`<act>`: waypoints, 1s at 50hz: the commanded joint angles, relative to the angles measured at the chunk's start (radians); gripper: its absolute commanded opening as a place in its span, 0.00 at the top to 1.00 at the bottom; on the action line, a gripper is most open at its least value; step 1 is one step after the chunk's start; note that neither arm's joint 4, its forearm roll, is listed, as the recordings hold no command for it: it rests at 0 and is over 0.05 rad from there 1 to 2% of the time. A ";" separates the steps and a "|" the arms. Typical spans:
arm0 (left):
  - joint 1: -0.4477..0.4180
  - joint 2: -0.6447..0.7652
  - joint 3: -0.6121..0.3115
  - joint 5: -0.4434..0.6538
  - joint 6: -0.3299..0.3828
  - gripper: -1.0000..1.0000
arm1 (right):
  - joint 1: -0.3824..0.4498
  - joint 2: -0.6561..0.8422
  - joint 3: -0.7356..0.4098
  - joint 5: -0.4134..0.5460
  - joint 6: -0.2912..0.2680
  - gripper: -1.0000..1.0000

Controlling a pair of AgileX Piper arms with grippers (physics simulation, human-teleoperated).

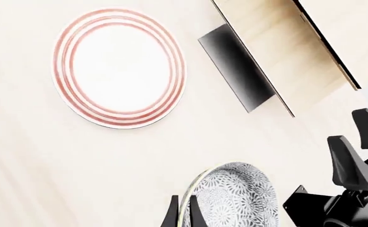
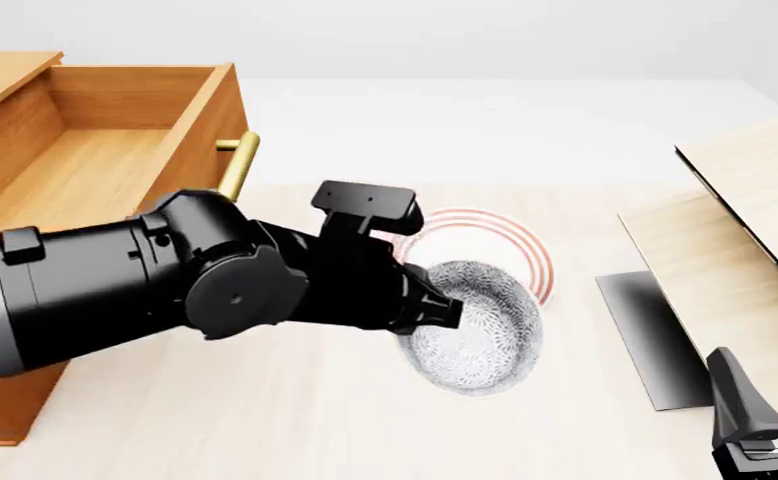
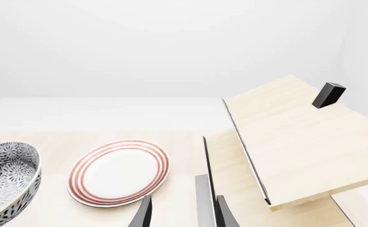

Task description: Open the top drawer of the cabinet and put the bowl in it.

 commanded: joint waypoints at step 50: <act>0.222 0.024 -0.575 0.433 0.007 1.00 | 0.000 -0.001 0.000 0.001 0.000 0.00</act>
